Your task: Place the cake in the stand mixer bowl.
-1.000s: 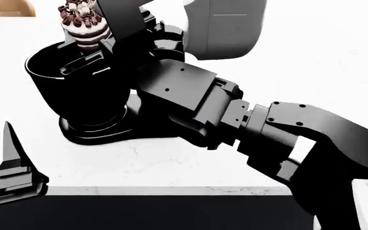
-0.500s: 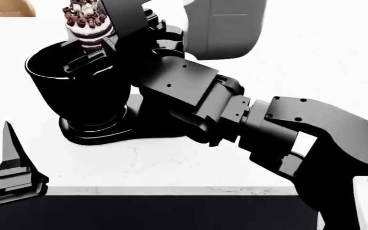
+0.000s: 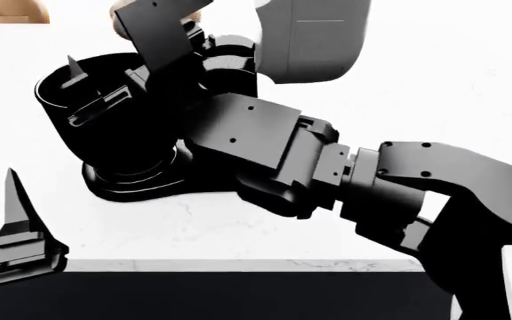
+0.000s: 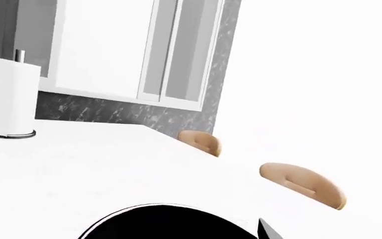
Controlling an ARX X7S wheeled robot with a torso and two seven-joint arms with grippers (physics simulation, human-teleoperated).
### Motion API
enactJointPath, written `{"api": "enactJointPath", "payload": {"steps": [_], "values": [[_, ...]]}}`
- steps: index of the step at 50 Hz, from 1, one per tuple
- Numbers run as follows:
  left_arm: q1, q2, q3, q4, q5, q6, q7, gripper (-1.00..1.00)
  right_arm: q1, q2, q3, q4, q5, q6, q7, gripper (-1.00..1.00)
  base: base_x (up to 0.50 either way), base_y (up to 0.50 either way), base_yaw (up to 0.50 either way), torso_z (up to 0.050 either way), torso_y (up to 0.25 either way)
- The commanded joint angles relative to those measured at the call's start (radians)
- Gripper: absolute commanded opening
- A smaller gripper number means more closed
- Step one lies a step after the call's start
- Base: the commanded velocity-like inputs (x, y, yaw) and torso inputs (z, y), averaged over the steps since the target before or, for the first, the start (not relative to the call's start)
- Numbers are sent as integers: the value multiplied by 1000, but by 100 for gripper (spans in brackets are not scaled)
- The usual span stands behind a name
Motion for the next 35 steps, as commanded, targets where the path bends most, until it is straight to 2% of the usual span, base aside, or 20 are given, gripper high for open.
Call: {"api": "enactJointPath", "payload": {"steps": [1,17,35], "values": [[-12,7,7,6,-1,-15,5,100,-6,50,-9,-178,-36,-16,61,100,0,0,0,0,0],[-6,10,3,2,0,-12,8,100,-26,157,-23,-427,-113,-45,197,100,0,0,0,0,0],[-61,43,40,10,0,-55,29,100,-55,419,-19,-778,-290,-85,444,100,0,0,0,0,0]]}}
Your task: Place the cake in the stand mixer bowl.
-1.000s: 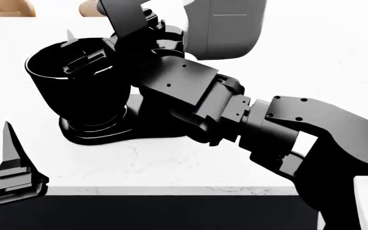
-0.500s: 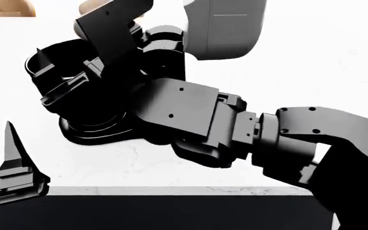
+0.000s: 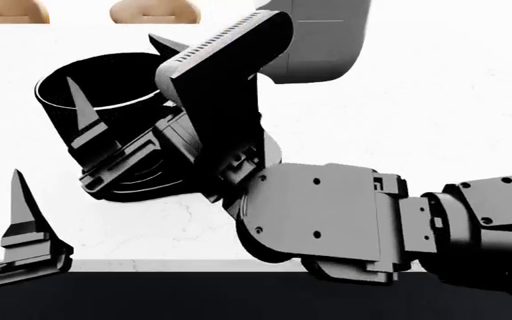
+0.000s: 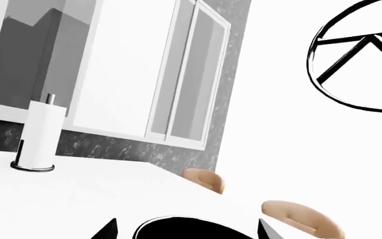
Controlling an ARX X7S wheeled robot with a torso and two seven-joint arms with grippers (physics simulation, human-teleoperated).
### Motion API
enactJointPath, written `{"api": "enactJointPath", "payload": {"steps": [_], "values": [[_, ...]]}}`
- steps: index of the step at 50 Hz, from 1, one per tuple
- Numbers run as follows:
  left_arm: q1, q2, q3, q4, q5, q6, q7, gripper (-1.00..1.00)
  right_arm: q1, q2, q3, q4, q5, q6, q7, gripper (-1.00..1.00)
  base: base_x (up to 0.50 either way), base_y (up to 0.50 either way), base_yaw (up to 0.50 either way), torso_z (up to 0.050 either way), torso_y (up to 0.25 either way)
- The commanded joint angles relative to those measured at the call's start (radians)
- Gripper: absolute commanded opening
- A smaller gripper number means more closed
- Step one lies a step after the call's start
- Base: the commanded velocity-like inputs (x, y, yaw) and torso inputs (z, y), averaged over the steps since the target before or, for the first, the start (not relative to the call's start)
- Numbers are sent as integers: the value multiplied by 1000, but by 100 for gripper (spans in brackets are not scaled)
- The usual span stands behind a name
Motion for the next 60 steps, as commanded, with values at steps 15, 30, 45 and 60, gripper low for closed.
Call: {"api": "enactJointPath", "payload": {"steps": [15,30,45,60], "values": [[-68,84,78,-18,45,-11,83,100,-72,407,-14,-478,-298,24,408,100,0,0,0,0,0],[-75,112,101,-40,70,1,116,100,-169,738,-32,-648,-444,14,583,100,0,0,0,0,0],[-86,133,120,-44,92,-2,138,100,-261,939,-76,-704,-560,29,694,100,0,0,0,0,0],[-83,130,114,-40,101,1,135,100,-335,1059,-102,-717,-638,-61,759,100,0,0,0,0,0]]}}
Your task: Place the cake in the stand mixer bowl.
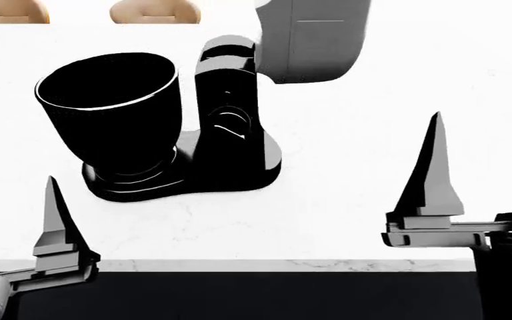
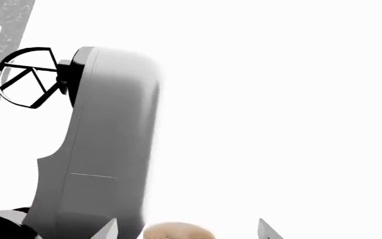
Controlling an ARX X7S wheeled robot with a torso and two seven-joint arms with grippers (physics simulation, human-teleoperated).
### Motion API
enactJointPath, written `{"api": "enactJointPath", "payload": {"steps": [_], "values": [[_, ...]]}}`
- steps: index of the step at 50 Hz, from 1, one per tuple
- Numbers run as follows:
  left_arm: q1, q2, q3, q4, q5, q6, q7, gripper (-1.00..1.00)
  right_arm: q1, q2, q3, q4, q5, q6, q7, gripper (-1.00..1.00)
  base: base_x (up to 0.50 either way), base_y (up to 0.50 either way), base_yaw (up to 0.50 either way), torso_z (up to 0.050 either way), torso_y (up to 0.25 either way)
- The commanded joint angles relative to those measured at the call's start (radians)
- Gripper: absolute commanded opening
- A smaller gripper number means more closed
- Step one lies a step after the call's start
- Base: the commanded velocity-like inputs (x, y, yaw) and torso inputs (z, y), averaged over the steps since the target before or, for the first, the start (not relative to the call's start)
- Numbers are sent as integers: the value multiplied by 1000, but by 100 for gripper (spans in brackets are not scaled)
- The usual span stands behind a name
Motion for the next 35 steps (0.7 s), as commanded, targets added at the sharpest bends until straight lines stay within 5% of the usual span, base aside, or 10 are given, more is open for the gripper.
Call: {"api": "enactJointPath", "payload": {"steps": [1,14,15,35], "values": [[4,-2,-3,3,8,3,0,100,-55,102,-21,-24,-68,-47,58,100,0,0,0,0,0],[5,-1,-4,4,8,2,1,100,-61,102,-16,-24,-68,-47,57,100,0,0,0,0,0],[33,-33,-26,54,41,19,-14,100,-108,208,-55,-115,-195,-85,123,100,0,0,0,0,0],[71,-80,-51,96,89,57,-51,100,-40,250,-128,-123,-227,-109,111,100,0,0,0,0,0]]}}
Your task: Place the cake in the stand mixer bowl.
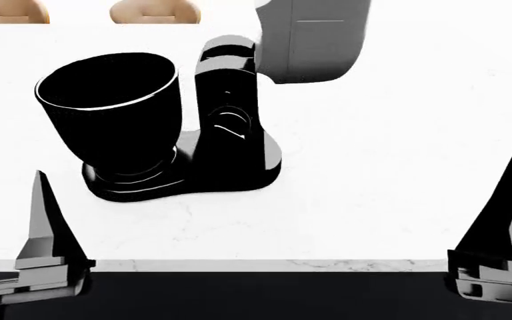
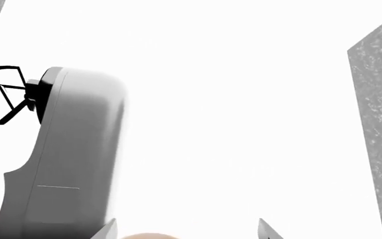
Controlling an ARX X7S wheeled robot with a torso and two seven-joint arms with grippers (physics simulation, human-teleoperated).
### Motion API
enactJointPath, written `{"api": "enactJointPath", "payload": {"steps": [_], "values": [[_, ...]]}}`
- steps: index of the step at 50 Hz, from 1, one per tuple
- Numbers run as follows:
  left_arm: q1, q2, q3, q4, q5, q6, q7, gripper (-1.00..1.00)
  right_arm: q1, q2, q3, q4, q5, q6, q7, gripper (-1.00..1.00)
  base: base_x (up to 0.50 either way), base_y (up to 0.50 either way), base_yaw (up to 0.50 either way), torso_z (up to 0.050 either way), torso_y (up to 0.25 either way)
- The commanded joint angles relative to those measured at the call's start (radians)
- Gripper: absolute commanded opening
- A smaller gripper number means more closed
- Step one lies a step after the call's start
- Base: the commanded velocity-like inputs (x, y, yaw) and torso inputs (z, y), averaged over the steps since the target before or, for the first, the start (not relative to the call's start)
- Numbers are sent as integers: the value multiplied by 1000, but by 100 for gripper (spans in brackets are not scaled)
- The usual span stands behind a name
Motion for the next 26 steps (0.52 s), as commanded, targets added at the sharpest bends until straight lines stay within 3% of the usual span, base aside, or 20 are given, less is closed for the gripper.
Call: {"api": "enactJointPath", "payload": {"steps": [1,13,17,20,26], "values": [[21,-36,-23,25,11,20,-32,100,41,36,-42,-15,-19,-19,-3,100,0,0,0,0,0],[-41,-125,37,33,7,60,-124,100,102,67,-37,-15,21,-26,-42,100,0,0,0,0,0],[-47,-247,60,37,13,135,-227,100,120,67,-20,-15,33,-8,-47,100,0,0,0,0,0],[-57,-387,88,37,39,229,-345,100,140,67,1,-15,55,3,-55,100,0,0,0,0,0],[-81,-390,66,37,40,209,-351,100,173,67,35,-15,79,25,-67,100,0,0,0,0,0]]}}
